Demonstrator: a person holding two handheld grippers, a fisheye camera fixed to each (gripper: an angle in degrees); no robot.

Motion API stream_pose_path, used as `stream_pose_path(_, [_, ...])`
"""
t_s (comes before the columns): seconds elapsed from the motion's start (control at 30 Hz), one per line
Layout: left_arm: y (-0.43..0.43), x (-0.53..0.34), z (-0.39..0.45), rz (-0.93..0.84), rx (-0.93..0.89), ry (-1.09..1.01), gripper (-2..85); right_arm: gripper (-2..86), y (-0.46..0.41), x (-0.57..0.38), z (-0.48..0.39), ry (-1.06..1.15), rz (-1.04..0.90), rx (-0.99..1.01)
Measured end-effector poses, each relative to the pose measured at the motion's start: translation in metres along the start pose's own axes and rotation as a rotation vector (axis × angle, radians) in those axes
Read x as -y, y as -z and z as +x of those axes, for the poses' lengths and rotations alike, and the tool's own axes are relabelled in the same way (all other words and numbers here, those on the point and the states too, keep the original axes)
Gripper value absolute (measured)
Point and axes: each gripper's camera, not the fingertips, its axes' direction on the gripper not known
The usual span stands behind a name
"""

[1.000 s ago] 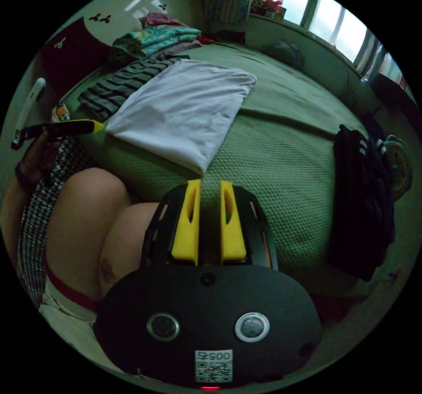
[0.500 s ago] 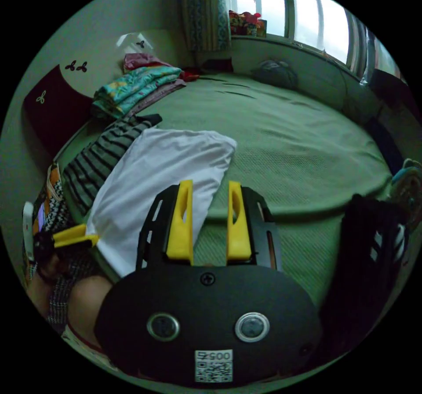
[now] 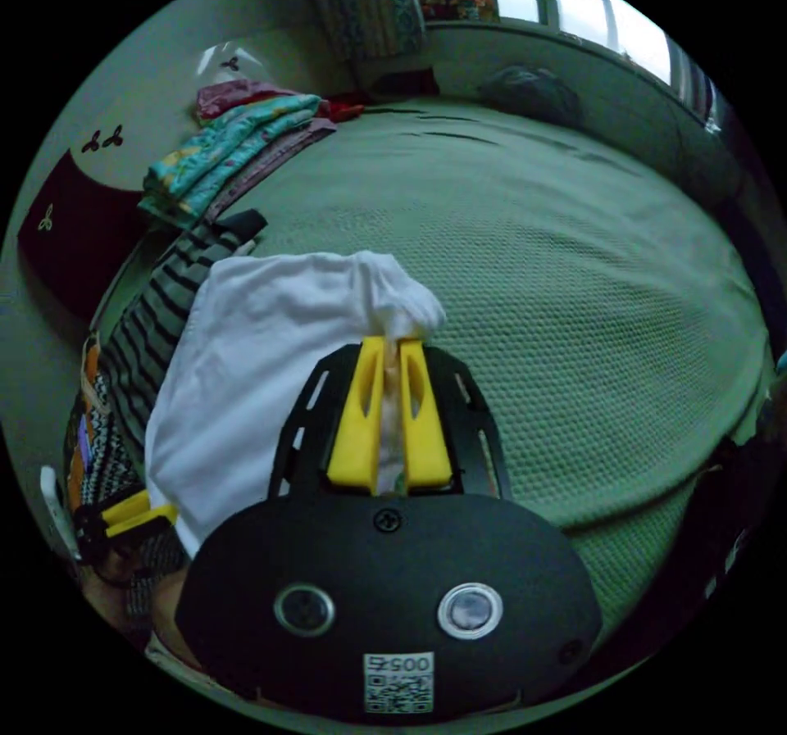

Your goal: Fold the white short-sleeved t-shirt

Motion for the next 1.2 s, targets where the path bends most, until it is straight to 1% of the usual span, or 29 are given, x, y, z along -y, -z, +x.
stream_pose_path(0.07, [0.004,-0.004,0.005,-0.001,-0.029,0.009,6.1,2.0,0.027,-0.005,-0.014,0.037,0.025,-0.053])
stream_pose_path(0.17, [0.019,-0.013,0.017,0.021,-0.027,0.008,5.3,0.9,0.071,-0.012,-0.025,0.039,0.074,-0.055])
stream_pose_path(0.4, [0.085,-0.047,0.075,0.126,-0.030,-0.114,5.1,-0.2,0.177,-0.034,-0.038,0.085,0.144,-0.159])
stream_pose_path(0.57, [0.124,-0.076,0.124,0.199,-0.080,-0.206,5.1,-0.7,0.265,-0.058,-0.024,0.074,0.229,-0.223])
stream_pose_path(0.7, [0.158,-0.097,0.177,0.277,-0.158,-0.292,5.1,-0.6,0.332,-0.072,-0.005,0.063,0.292,-0.293])
stream_pose_path(0.87, [0.192,-0.105,0.250,0.370,-0.288,-0.380,5.2,-0.2,0.432,-0.074,0.044,0.045,0.352,-0.430])
stream_pose_path(0.93, [0.196,-0.100,0.290,0.372,-0.408,-0.402,5.1,0.0,0.451,-0.066,0.066,0.027,0.329,-0.491])
stream_pose_path(1.0, [0.185,-0.094,0.324,0.351,-0.474,-0.404,5.2,0.6,0.458,-0.056,0.094,-0.035,0.289,-0.548])
stream_pose_path(1.03, [0.170,-0.090,0.348,0.315,-0.495,-0.394,5.2,1.2,0.453,-0.050,0.117,-0.091,0.235,-0.588])
stream_pose_path(1.1, [0.139,-0.085,0.385,0.236,-0.519,-0.393,5.2,2.5,0.435,-0.047,0.152,-0.169,0.151,-0.643])
stream_pose_path(1.17, [0.100,-0.085,0.421,0.152,-0.497,-0.384,5.3,5.4,0.398,-0.058,0.195,-0.282,0.026,-0.711])
stream_pose_path(1.2, [0.075,-0.086,0.441,0.100,-0.456,-0.382,5.3,6.0,0.388,-0.064,0.205,-0.306,-0.003,-0.707])
